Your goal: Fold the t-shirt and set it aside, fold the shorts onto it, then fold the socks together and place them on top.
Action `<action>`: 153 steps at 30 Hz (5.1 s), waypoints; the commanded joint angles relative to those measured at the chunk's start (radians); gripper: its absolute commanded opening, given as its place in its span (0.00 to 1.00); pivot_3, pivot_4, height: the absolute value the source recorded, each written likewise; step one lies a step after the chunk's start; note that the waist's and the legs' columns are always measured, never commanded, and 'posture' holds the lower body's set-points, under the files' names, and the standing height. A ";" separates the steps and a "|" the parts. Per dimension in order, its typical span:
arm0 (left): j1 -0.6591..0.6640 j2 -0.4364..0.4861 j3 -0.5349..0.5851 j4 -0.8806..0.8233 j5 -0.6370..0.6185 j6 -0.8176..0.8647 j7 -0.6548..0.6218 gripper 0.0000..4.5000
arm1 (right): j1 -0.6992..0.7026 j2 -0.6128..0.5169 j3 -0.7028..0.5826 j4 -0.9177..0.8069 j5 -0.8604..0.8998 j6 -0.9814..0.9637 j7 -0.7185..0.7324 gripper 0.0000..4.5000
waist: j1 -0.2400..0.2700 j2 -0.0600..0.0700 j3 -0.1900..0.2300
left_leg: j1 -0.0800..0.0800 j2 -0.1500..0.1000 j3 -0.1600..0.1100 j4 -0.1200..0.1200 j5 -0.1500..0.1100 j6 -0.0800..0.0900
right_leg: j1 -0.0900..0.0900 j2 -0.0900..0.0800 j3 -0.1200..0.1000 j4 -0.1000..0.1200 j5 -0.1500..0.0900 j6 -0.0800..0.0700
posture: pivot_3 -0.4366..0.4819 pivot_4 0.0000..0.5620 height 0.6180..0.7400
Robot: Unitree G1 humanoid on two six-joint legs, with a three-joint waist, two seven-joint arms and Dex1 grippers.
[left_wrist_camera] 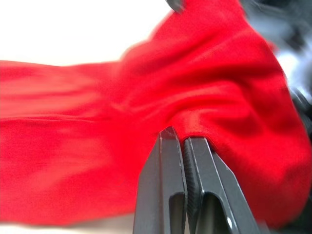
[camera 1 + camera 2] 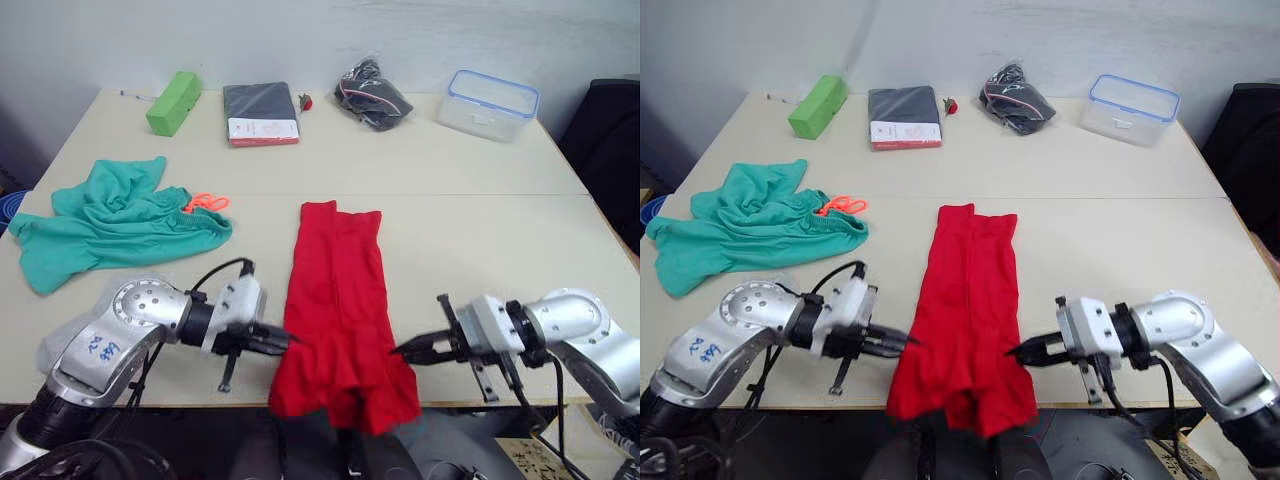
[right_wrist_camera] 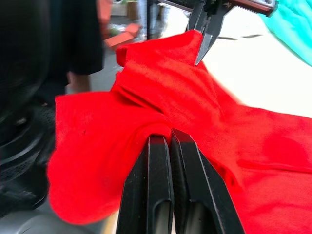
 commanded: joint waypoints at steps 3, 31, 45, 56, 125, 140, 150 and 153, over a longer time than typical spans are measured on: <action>-0.119 -0.094 0.108 0.138 -0.080 0.123 0.126 0.00 | -0.141 0.092 -0.044 0.119 0.030 0.183 -0.045 0.01 | 0.001 0.000 0.000 | -0.002 0.000 0.000 0.000 0.000 0.000 | -0.002 0.000 0.000 0.001 0.000 0.000 | 0.48 0.27 1.00; -0.660 -0.465 0.139 1.121 0.175 -0.016 0.380 0.10 | -0.694 0.497 -0.110 1.094 -0.331 0.306 -0.253 0.05 | 0.000 0.000 0.000 | -0.034 -0.001 0.003 0.017 0.006 -0.009 | -0.039 -0.001 0.001 0.027 0.000 0.000 | 0.48 0.27 1.00; -0.590 -0.287 0.239 0.767 0.058 0.106 0.201 0.99 | -0.528 0.317 -0.170 0.661 -0.349 0.329 -0.202 1.00 | -0.011 0.000 0.000 | -0.039 -0.001 0.004 0.016 0.007 -0.011 | -0.048 0.000 0.002 0.032 0.000 0.000 | 0.48 0.27 1.00; -0.144 0.015 -0.070 0.248 0.358 -0.317 -0.016 0.99 | -0.119 0.218 -0.096 0.157 -0.463 -0.218 -0.040 1.00 | -0.008 0.000 0.000 | -0.035 -0.001 0.005 0.016 0.008 -0.011 | -0.043 0.001 0.004 0.026 0.000 0.000 | 0.48 0.27 1.00; 0.136 0.116 0.244 -0.080 -0.068 0.097 0.028 1.00 | -0.007 0.164 -0.050 0.289 -0.669 -0.798 -0.243 0.92 | -0.008 0.001 0.000 | -0.010 -0.001 0.000 0.006 0.004 -0.003 | -0.013 0.000 0.000 0.012 0.000 -0.001 | 0.48 0.27 1.00; -0.024 0.099 0.009 0.182 0.340 -0.522 -0.056 1.00 | -0.120 0.223 0.050 0.380 -0.673 -0.875 -0.255 0.01 | -0.008 0.001 0.000 | -0.010 -0.001 0.002 0.003 0.007 -0.008 | -0.014 0.000 0.001 0.010 0.000 -0.001 | 0.48 0.27 1.00; -0.112 0.090 -0.109 0.294 0.466 -0.801 -0.176 1.00 | -0.137 0.230 0.051 0.364 -0.656 -0.822 -0.247 0.01 | -0.008 0.001 0.000 | -0.010 -0.001 0.003 0.002 0.007 -0.008 | -0.015 0.000 0.001 0.011 0.000 -0.001 | 0.48 0.27 1.00; -0.152 0.049 -0.116 0.322 0.447 -0.783 -0.174 0.91 | -0.135 0.234 0.054 0.354 -0.661 -0.811 -0.250 0.00 | -0.008 0.001 0.000 | -0.010 -0.001 0.003 0.002 0.007 -0.008 | -0.015 0.000 0.001 0.012 0.000 -0.001 | 0.48 0.27 1.00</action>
